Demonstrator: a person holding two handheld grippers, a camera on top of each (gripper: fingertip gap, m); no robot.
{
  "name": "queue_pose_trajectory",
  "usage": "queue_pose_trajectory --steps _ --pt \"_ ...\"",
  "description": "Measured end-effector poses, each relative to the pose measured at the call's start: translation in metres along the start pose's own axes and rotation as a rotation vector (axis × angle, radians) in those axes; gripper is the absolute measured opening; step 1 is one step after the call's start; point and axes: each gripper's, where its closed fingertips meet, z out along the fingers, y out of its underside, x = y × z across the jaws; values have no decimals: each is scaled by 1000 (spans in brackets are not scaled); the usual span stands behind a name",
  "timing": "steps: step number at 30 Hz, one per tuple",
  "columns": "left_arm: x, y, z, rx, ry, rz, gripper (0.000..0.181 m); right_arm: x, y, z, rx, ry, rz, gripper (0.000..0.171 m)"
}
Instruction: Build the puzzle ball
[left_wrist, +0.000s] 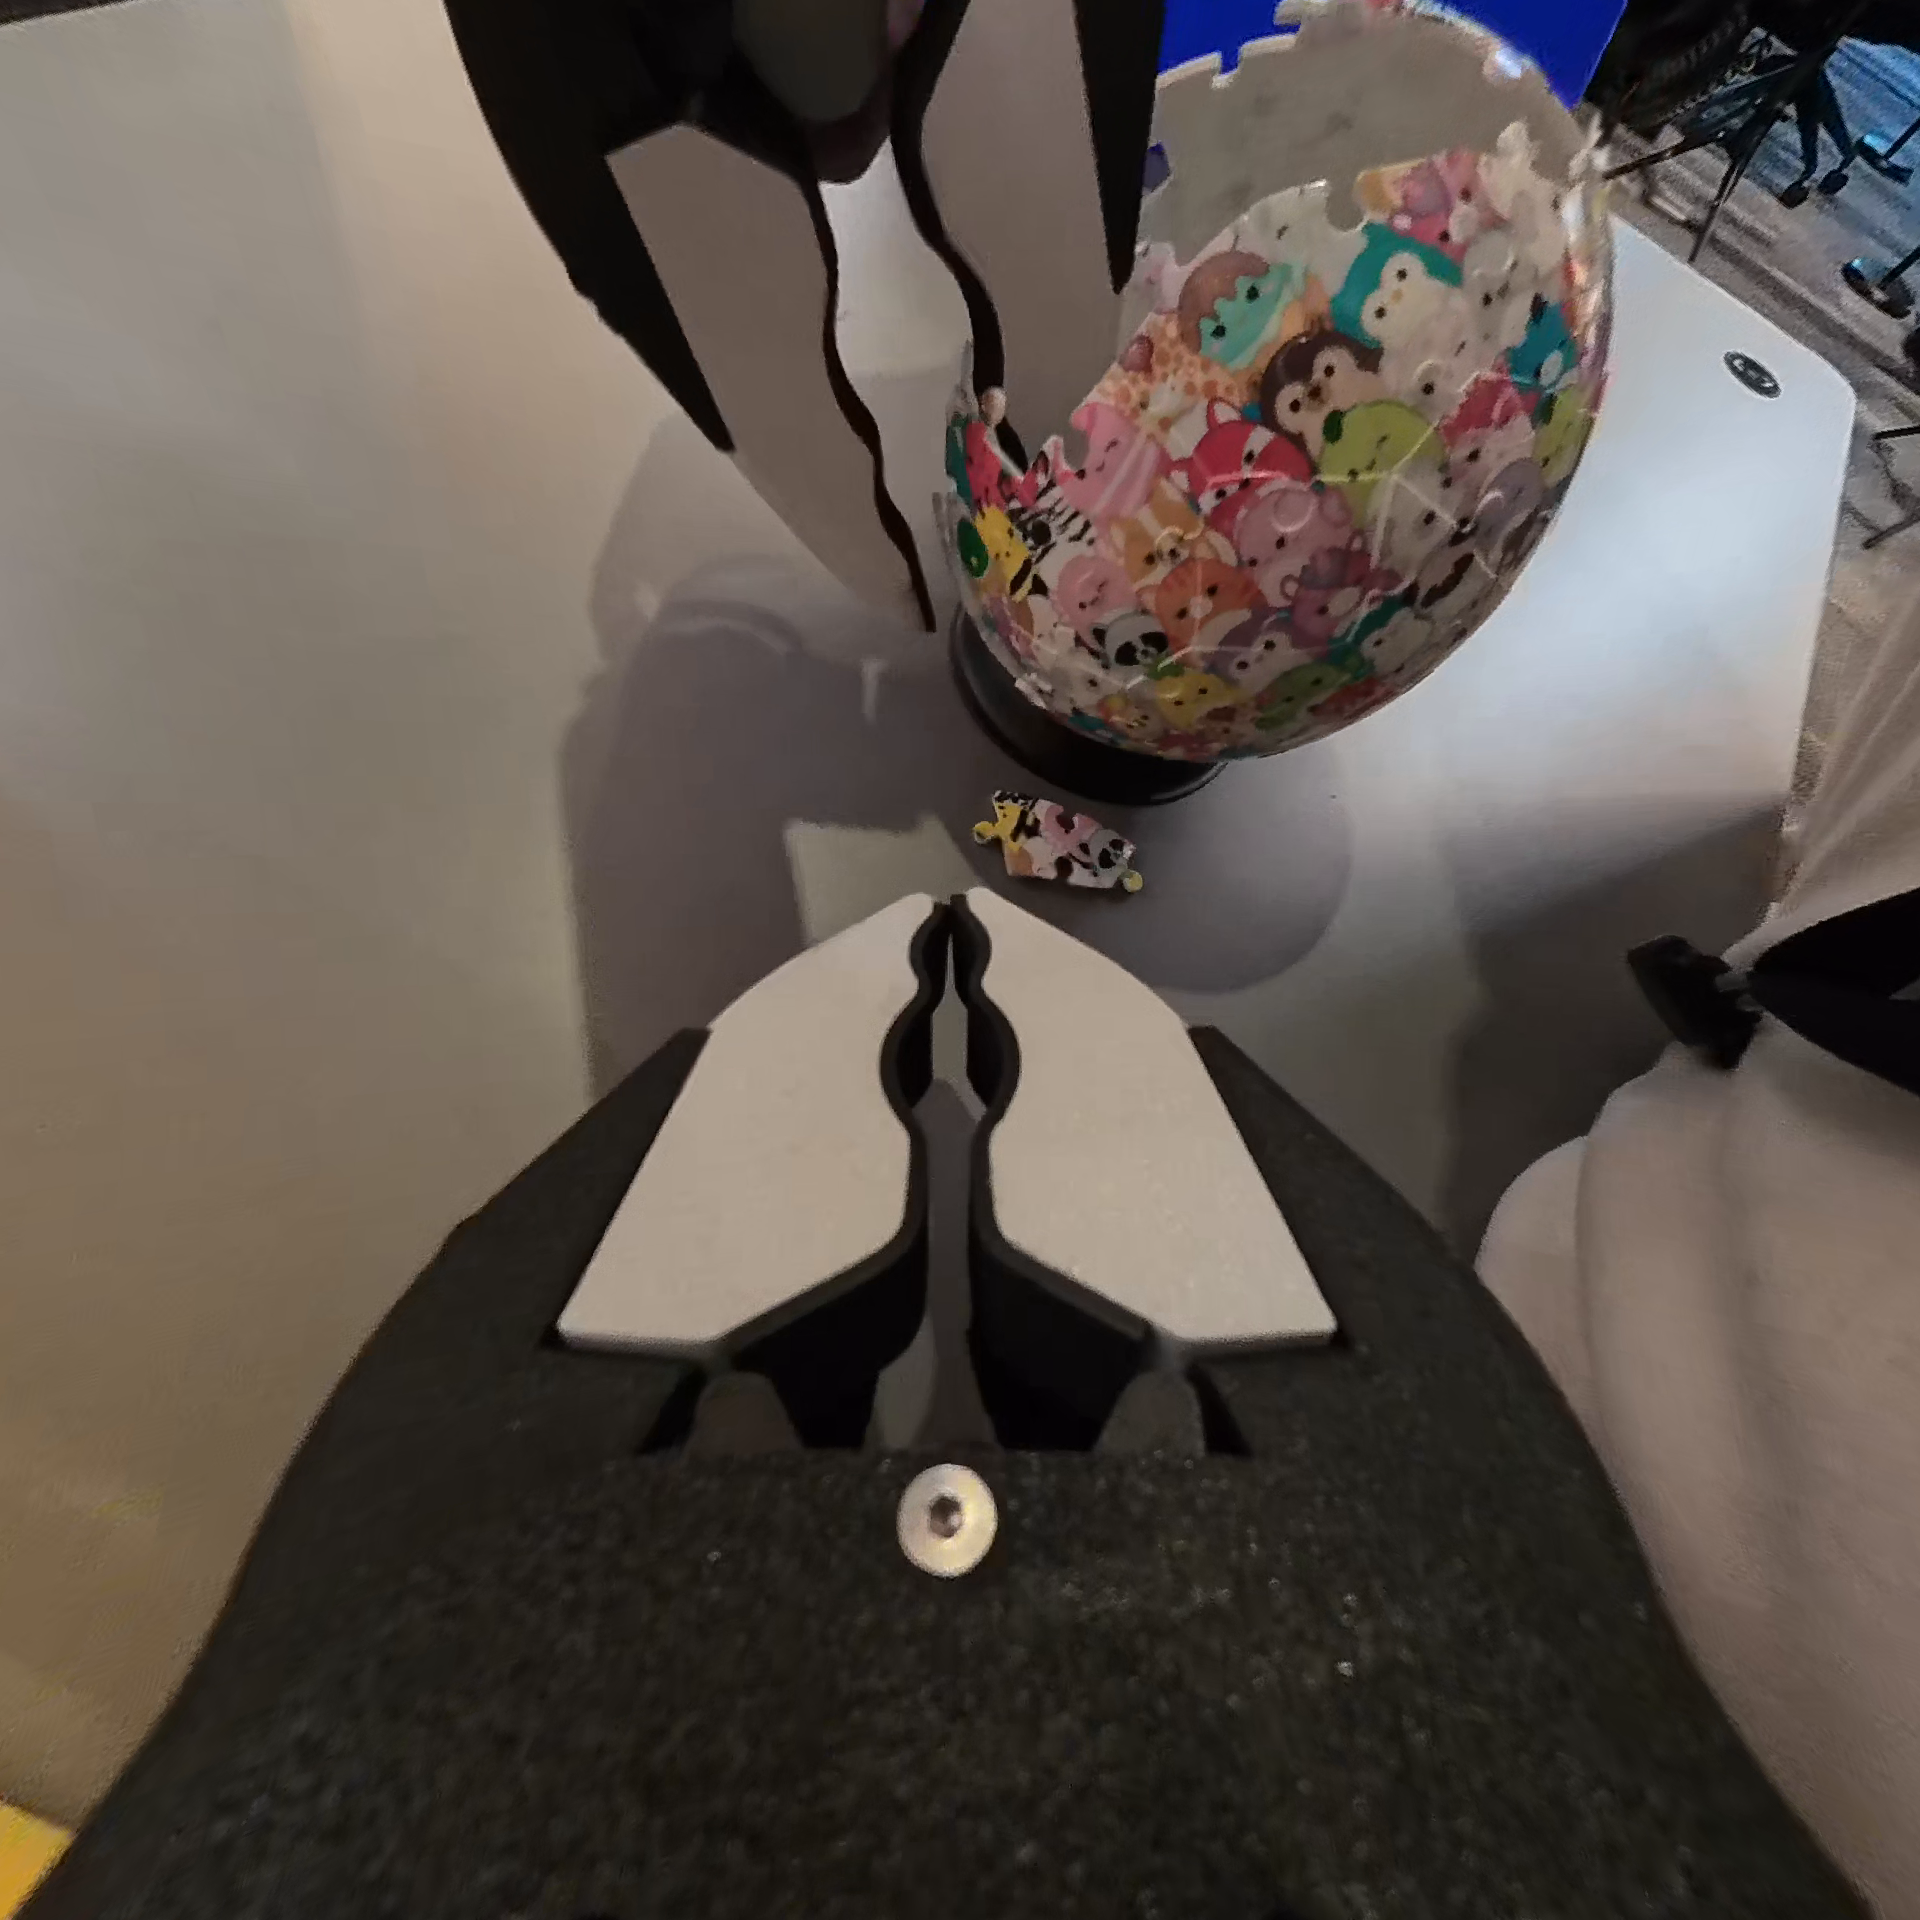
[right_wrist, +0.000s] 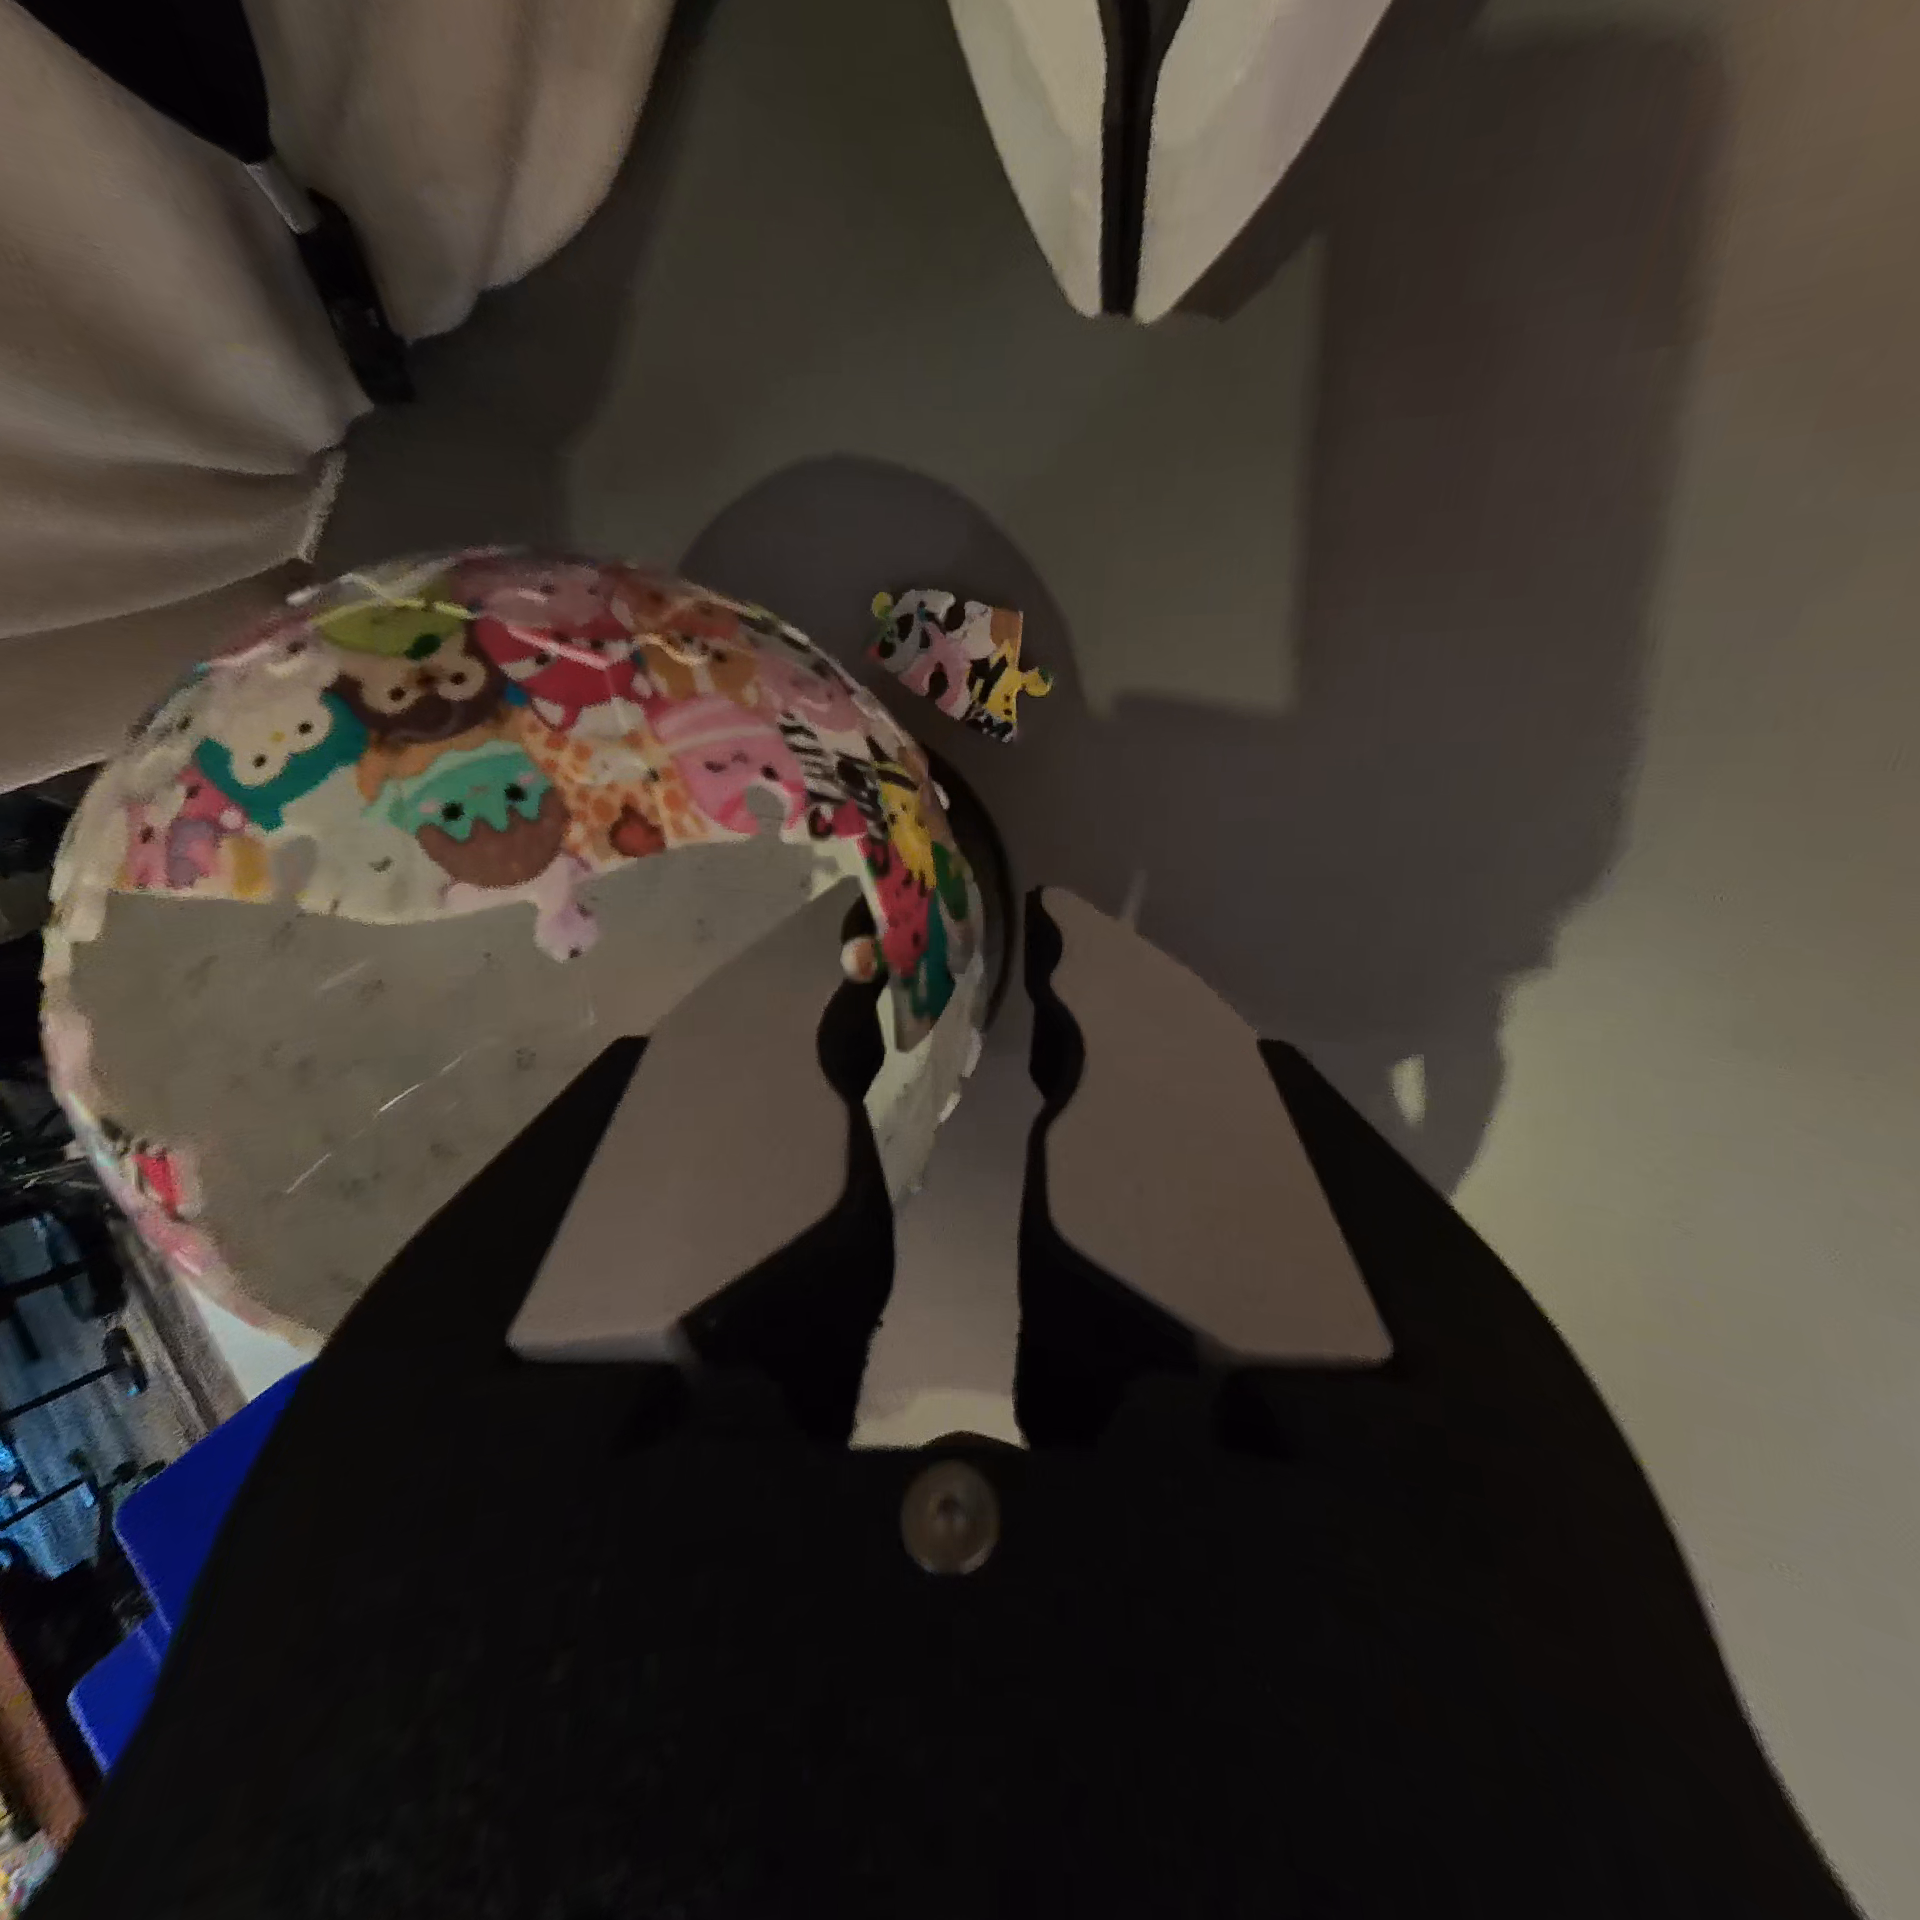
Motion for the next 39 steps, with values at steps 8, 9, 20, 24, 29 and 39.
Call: queue_pose_trajectory --steps 8,9,20,24,29,39 --pt "9 17 -11 -39 10 13 0 -2 -6 3 -31 -73 -8 21" --pt "12 20 -10 -53 18 19 0 -3 -6 4 -34 -84 -7 20" --pt "24 39 -11 -125 74 23 0 3 -4 9 -30 -71 -28 6" --pt "26 40 -10 -131 76 31 0 3 -3 10 -25 -62 -39 4" --pt "27 40 -9 -133 77 29 0 2 -2 10 -21 -54 -43 3" --pt "31 38 -9 -128 80 35 0 -4 -7 8 4 -91 6 15"
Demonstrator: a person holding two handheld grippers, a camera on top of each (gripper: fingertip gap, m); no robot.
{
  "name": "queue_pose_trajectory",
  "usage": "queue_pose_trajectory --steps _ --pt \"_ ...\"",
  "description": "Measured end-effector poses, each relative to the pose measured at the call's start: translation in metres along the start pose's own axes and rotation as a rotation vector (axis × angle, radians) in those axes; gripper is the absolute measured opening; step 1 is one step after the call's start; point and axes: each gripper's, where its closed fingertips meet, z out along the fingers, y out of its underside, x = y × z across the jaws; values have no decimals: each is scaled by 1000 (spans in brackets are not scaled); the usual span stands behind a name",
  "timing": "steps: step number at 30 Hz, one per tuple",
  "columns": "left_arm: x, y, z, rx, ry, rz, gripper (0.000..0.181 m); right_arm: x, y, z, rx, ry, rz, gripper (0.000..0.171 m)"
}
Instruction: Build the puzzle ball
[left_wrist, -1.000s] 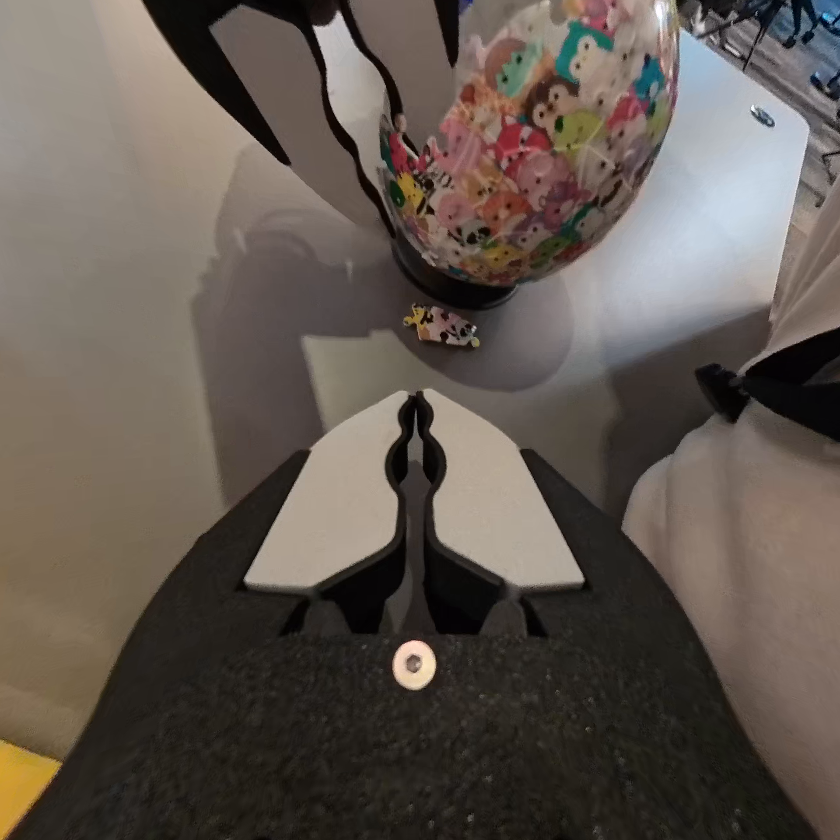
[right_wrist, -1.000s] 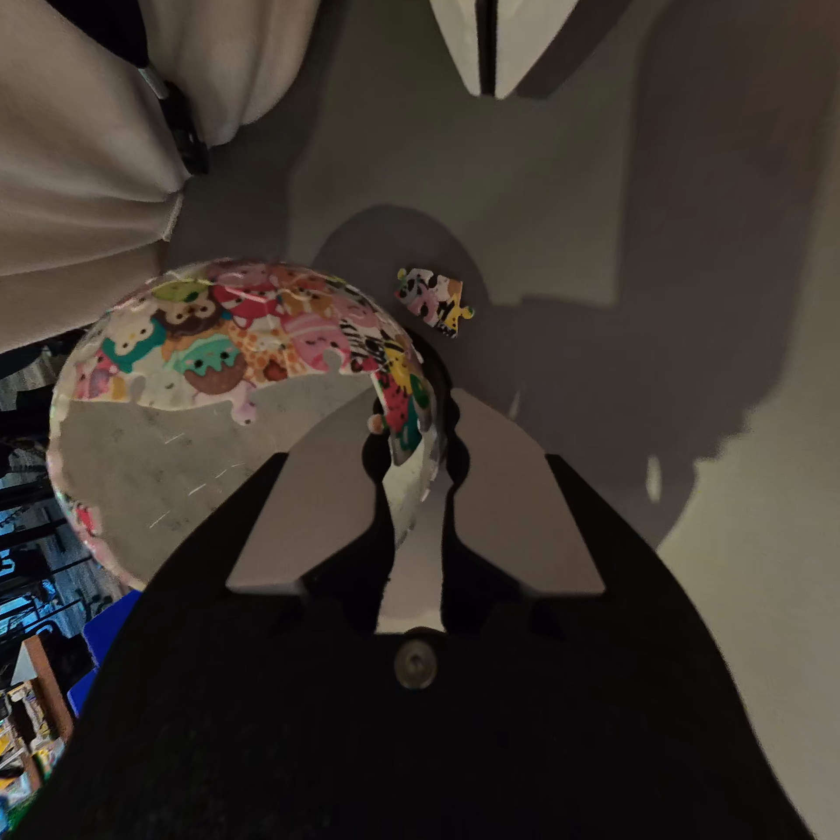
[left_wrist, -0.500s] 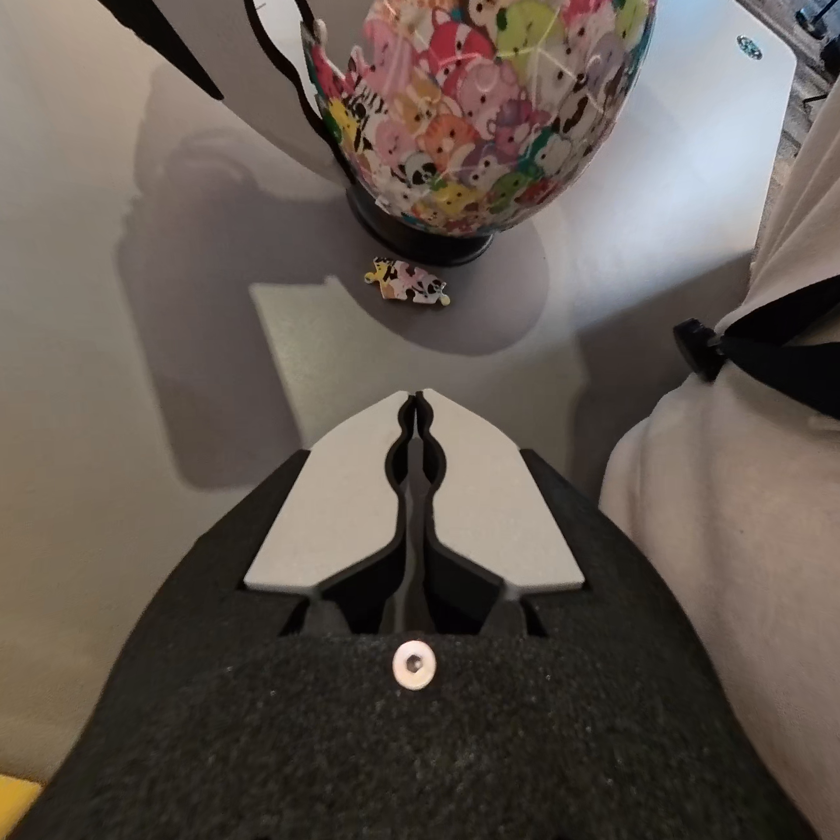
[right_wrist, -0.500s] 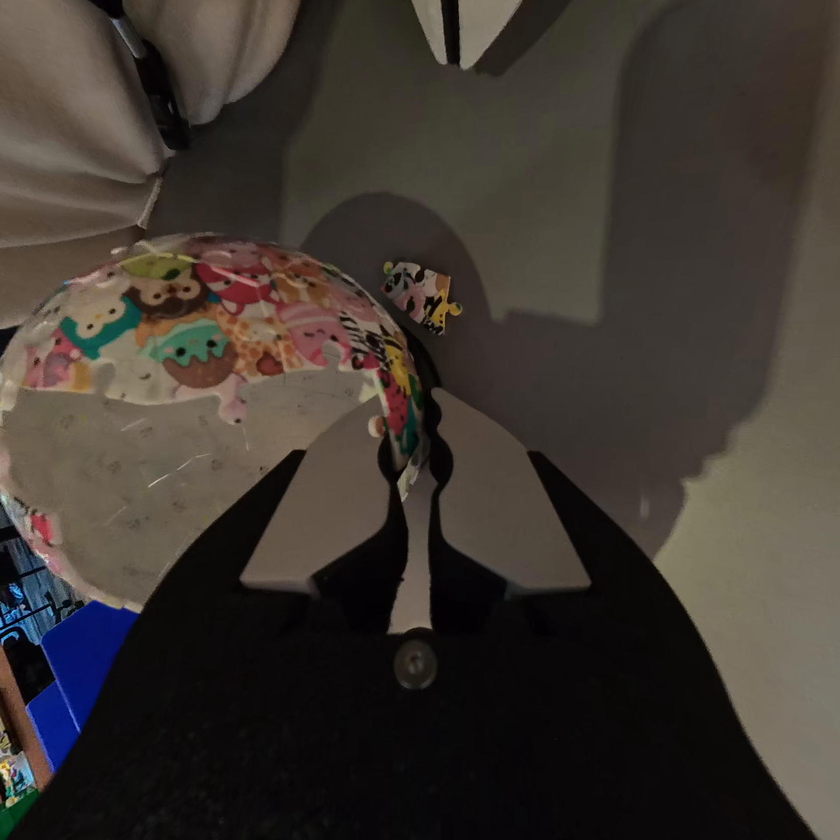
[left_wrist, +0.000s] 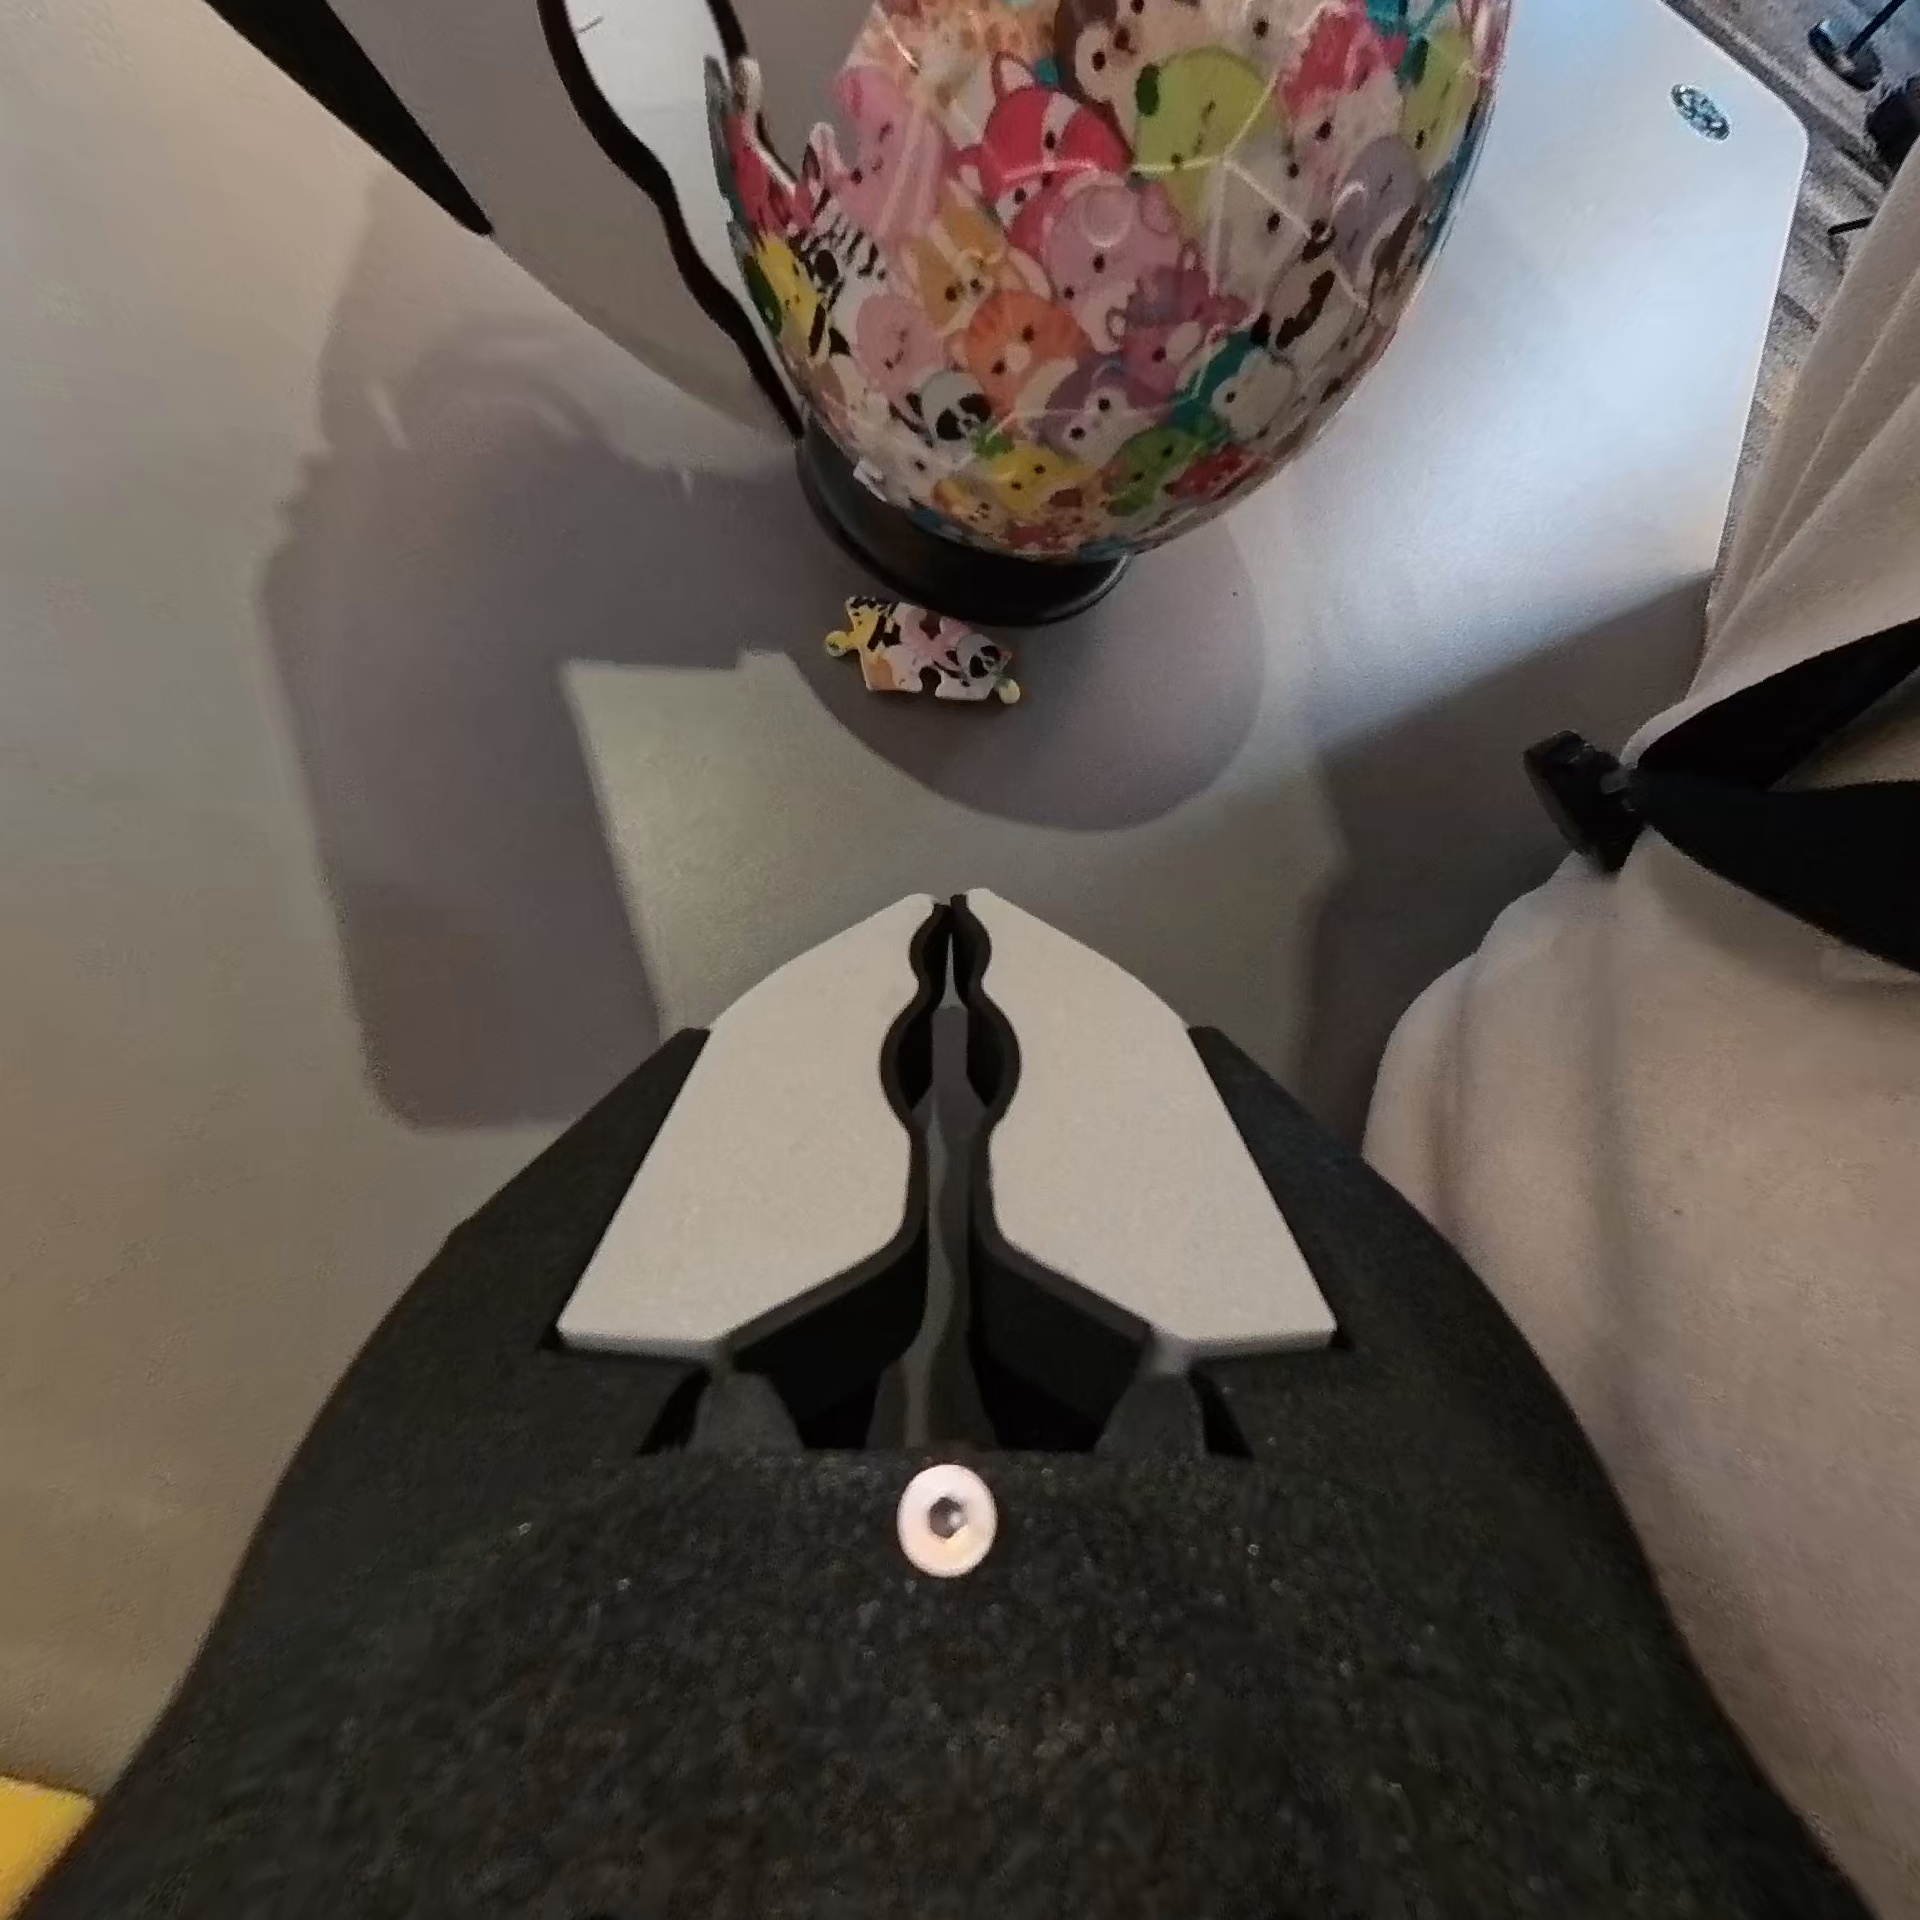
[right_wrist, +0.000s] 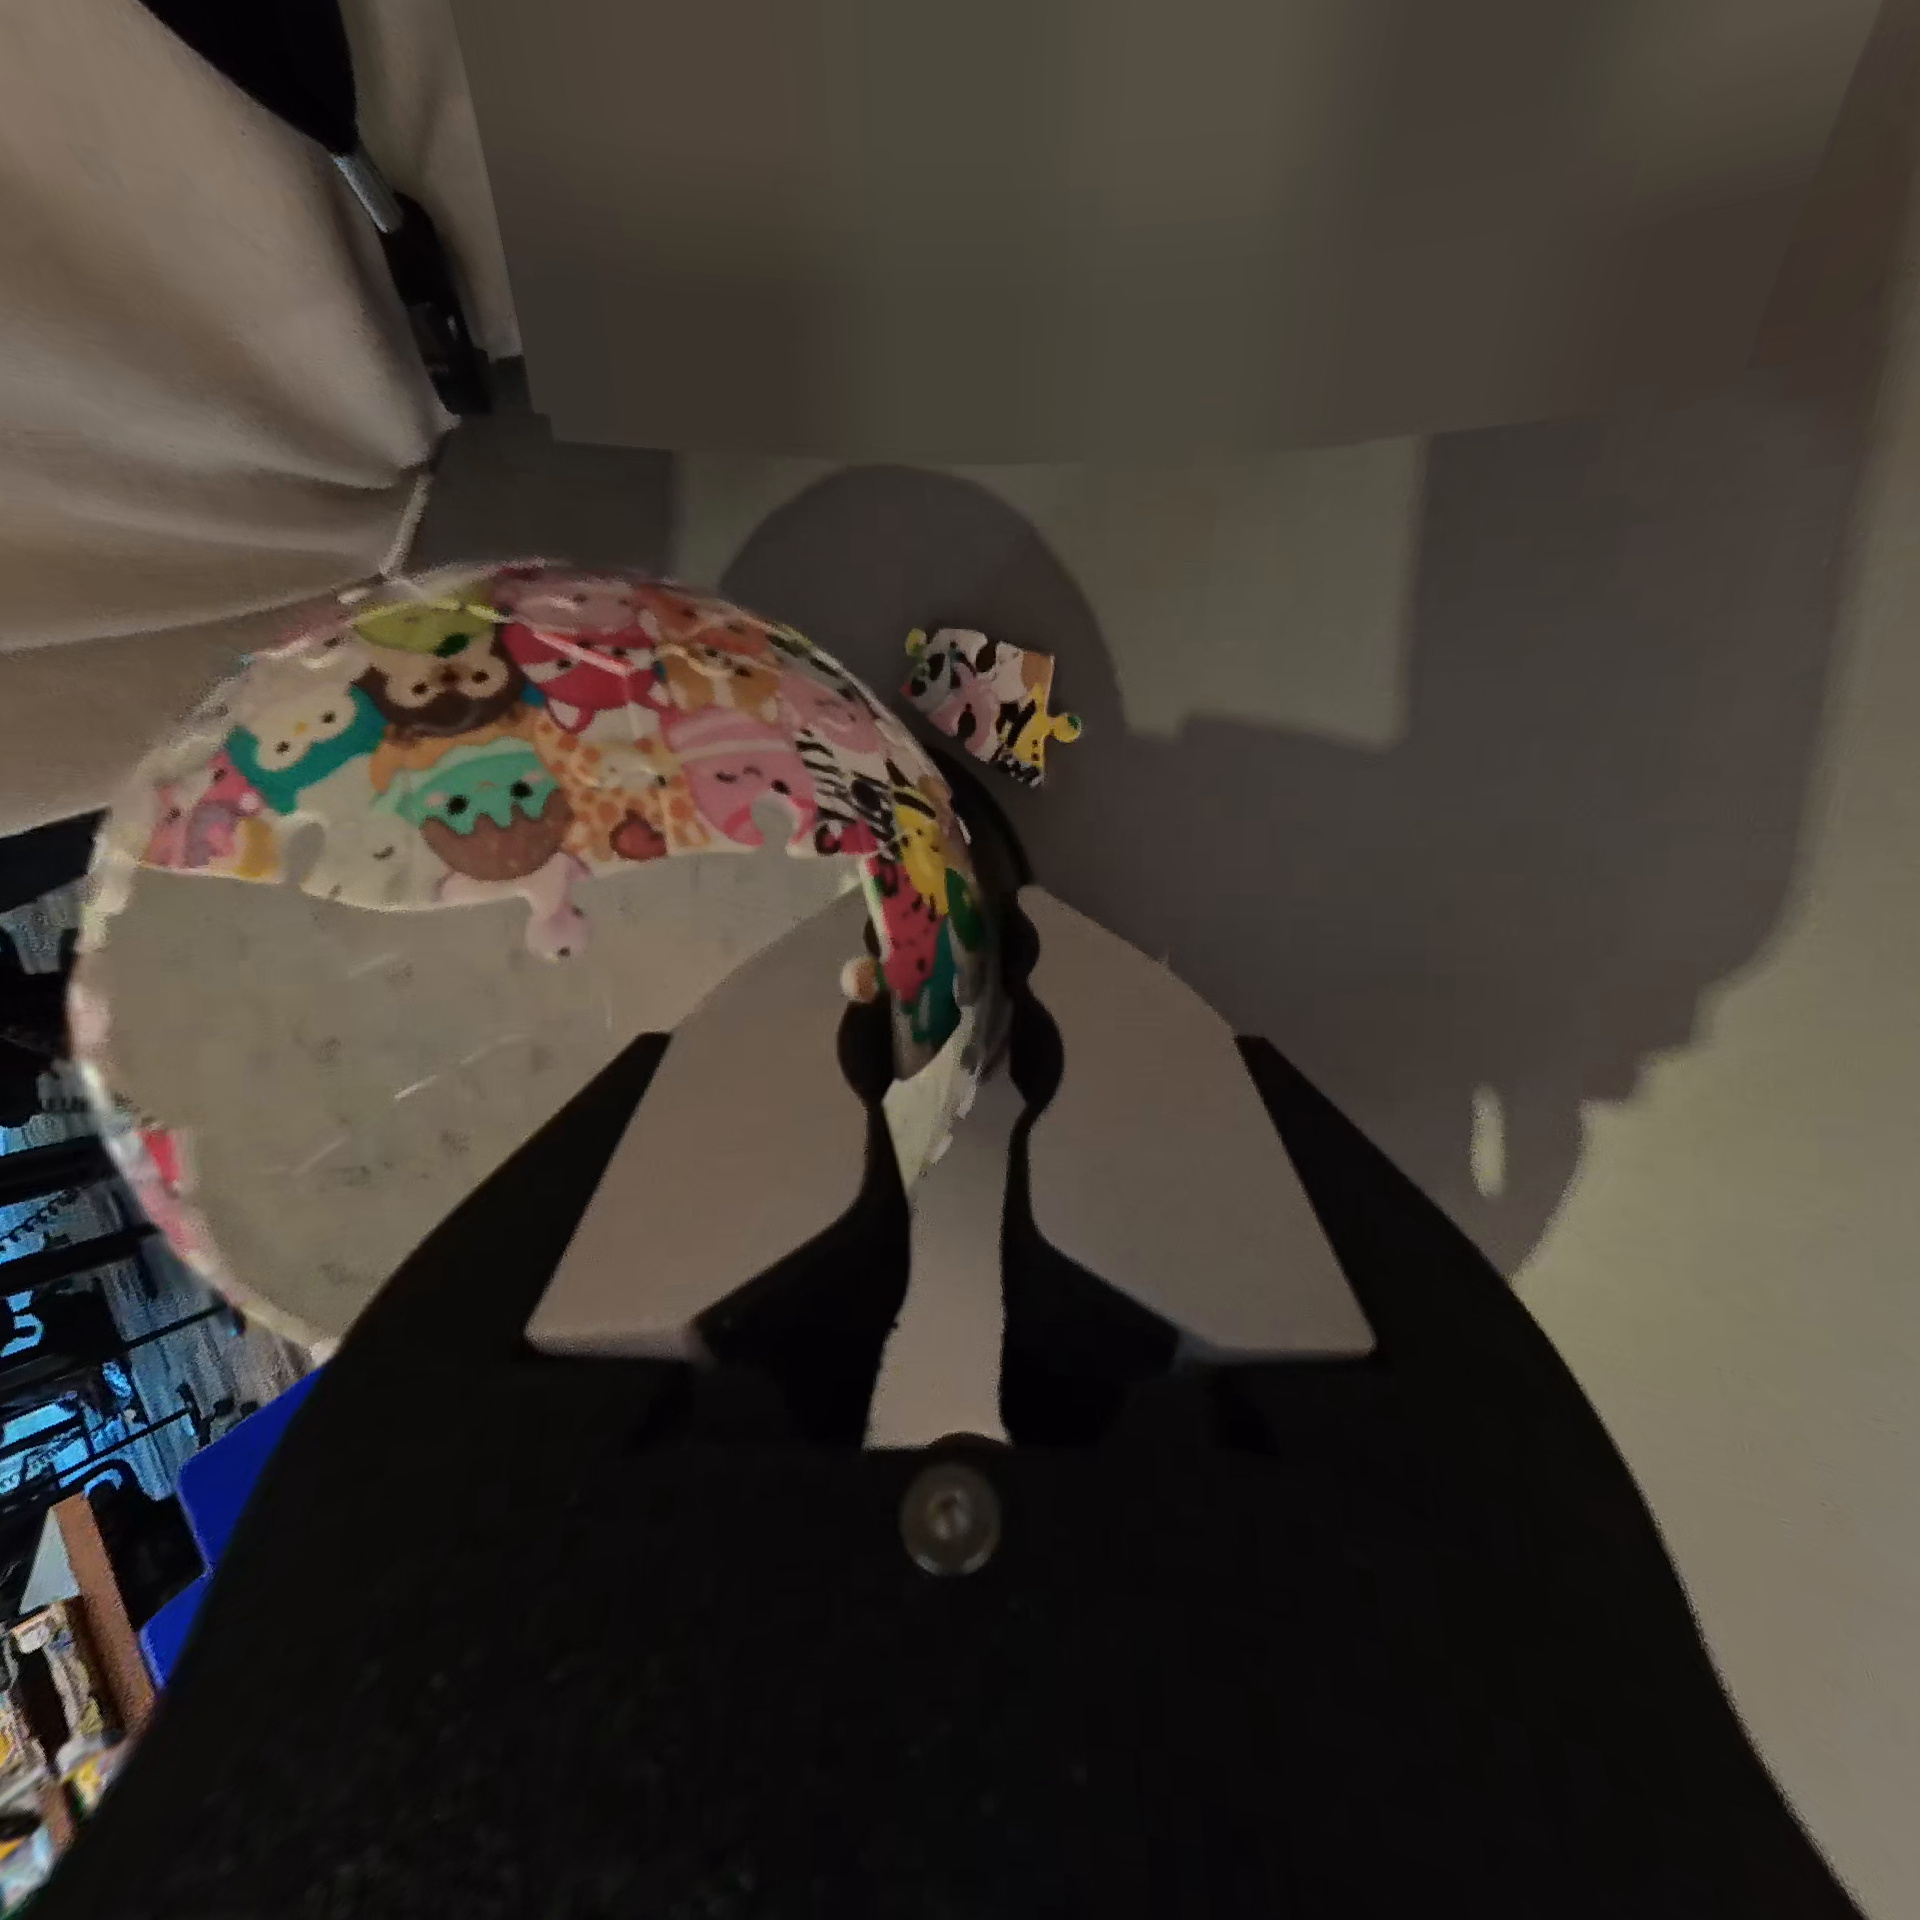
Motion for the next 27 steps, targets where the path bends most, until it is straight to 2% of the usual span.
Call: queue_pose_trajectory --steps 8,15,27 --pt "1 0 -2 -3 2 2 0 -1 0 5 -33 -20 0 18" --pt "-2 0 -6 -3 0 4 0 3 3 5 -40 11 -9 4" --pt "-6 2 -5 -8 3 8 0 2 3 4 -18 50 -26 7"
